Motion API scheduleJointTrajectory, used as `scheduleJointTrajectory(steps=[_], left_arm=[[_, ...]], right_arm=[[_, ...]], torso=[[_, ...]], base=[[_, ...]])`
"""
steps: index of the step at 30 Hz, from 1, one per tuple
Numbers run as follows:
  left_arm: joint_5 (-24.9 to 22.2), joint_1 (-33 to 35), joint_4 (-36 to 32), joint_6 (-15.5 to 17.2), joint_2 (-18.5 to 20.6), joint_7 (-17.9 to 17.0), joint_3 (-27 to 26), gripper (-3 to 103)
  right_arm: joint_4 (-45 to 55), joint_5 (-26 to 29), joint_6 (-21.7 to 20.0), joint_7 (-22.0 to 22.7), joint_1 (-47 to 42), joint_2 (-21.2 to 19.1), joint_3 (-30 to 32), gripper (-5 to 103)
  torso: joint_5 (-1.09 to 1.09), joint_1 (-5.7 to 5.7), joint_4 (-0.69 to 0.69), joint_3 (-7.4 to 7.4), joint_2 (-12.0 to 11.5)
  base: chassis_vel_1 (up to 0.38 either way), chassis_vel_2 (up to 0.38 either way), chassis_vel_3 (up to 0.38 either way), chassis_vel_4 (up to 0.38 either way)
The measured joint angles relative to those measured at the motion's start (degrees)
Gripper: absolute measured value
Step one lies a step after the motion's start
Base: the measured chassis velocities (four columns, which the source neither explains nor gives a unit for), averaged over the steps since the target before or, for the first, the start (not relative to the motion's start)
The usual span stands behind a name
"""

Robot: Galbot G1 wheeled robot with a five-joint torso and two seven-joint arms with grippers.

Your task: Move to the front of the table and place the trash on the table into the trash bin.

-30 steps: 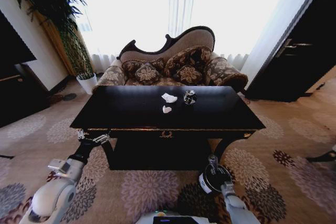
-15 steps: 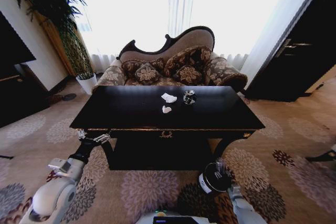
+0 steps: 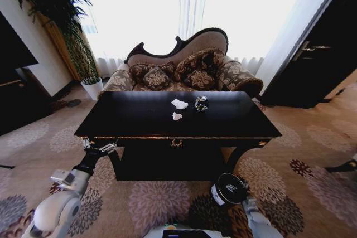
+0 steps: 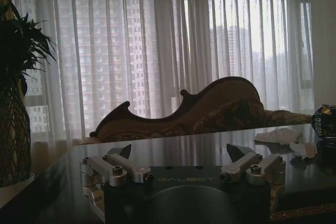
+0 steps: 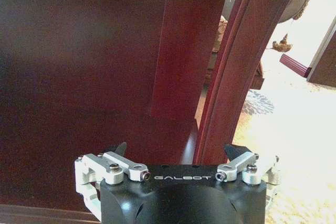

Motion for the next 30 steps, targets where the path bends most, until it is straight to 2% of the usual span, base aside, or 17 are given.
scheduleJointTrajectory(steps=[10,30], left_arm=[[0.0,0.11,-0.09,0.14,-0.04,0.07,0.0,100],[0.0,0.12,-0.09,0.21,-0.04,0.11,0.0,100]], right_arm=[[8.25,2.11,0.15,-0.32,-6.99,1.72,-0.05,100],[42.42,12.61,0.89,-0.03,-31.77,7.2,5.63,100]], torso=[[0.01,0.0,0.0,0.0,0.0],[-0.01,0.0,-0.01,-0.01,0.0]], base=[[0.0,0.0,0.0,0.0],[0.0,0.0,0.0,0.0]])
